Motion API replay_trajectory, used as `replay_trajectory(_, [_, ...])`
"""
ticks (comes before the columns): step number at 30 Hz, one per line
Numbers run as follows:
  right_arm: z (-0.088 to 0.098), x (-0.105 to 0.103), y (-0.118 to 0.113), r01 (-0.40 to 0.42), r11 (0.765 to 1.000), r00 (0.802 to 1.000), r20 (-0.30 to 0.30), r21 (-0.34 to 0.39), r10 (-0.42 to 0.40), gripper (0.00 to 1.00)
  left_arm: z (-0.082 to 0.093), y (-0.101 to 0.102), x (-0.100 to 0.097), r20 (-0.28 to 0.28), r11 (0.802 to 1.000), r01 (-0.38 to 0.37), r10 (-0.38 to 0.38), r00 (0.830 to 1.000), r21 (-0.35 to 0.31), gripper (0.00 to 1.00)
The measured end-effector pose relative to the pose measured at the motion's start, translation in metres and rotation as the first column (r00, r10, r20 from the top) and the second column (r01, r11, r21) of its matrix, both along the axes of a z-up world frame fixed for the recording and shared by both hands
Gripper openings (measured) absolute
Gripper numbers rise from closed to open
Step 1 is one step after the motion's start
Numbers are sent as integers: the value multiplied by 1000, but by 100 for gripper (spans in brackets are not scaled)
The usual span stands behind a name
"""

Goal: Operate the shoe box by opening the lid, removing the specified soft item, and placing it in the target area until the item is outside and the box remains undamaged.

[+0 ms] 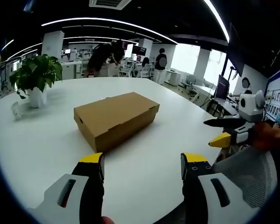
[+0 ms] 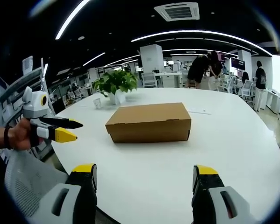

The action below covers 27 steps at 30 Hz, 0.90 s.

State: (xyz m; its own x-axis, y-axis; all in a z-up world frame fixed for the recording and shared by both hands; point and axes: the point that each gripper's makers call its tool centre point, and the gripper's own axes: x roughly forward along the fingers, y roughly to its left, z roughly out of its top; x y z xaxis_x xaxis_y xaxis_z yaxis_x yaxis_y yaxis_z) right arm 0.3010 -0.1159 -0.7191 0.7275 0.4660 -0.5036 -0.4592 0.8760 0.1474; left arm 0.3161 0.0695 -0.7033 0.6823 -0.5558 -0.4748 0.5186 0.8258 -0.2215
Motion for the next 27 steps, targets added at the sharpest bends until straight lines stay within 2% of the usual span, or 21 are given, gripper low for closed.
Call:
replay_trajectory(15, [-1, -1, 1, -5, 1000, 1000, -10, 4, 5, 84, -4, 1, 0, -15, 1000, -3, 3, 1000, 6, 68])
replay_trajectory(27, [-8, -3, 1, -5, 1000, 999, -45, 6, 5, 83, -11, 1, -1, -42, 1000, -2, 3, 999, 13, 68])
